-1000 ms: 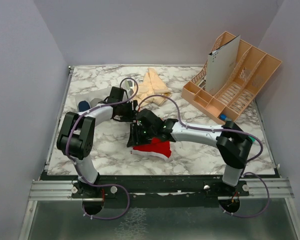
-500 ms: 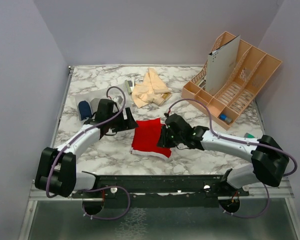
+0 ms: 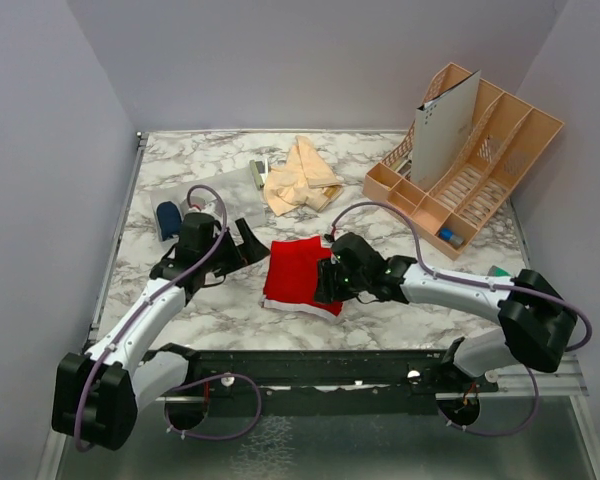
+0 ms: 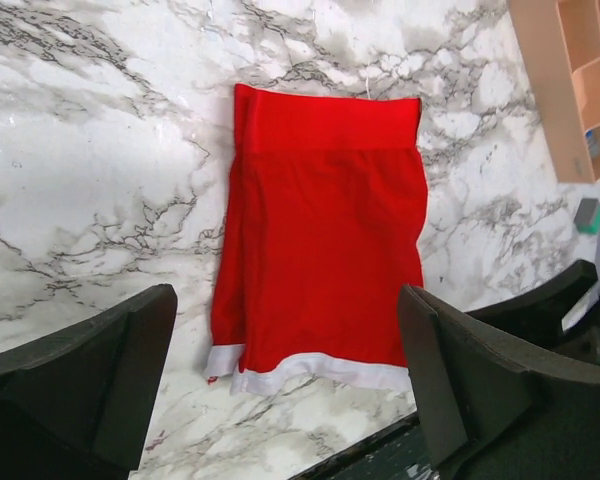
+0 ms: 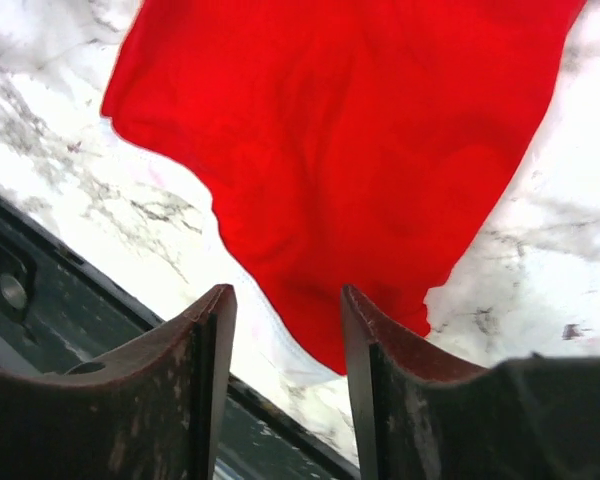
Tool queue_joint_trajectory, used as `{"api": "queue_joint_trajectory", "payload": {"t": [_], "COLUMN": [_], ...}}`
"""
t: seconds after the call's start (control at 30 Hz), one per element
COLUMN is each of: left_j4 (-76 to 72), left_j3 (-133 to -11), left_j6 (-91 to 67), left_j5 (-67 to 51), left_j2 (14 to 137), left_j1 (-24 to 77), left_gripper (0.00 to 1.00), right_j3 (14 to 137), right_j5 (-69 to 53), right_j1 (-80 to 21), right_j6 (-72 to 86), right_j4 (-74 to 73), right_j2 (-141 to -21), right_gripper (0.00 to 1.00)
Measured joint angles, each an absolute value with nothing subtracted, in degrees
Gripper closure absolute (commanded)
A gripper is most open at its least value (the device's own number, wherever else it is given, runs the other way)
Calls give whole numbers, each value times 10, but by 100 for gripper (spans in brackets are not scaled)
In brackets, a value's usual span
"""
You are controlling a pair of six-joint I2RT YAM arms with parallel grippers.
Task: Roll the underwear
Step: Fold the underwear at the center of the board.
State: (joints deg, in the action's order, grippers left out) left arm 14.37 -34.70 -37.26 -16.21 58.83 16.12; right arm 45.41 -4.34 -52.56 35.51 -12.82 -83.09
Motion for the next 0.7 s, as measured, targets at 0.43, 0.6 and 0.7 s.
{"api": "queue_joint_trajectory", "payload": {"t": [0.43,0.6,0.7], "left_j4": [151,145,143], "left_j3": [-283,-251,-251], "left_j6": [-518,-537,-528], "left_j5": [-122,-128,-135], "left_j2": [474,437,439], "left_j1": [161,161,161], "left_gripper": [1,1,1], "right_j3": [452,446,446], "right_j5": [-23,-53,-70], "right_j1": [-505,-454,-442], "right_j6": [305,304,306], "right_j4": [-120,-116,-114], "right_j2": [-761,-771,-782], "right_gripper": [47,53,56]}}
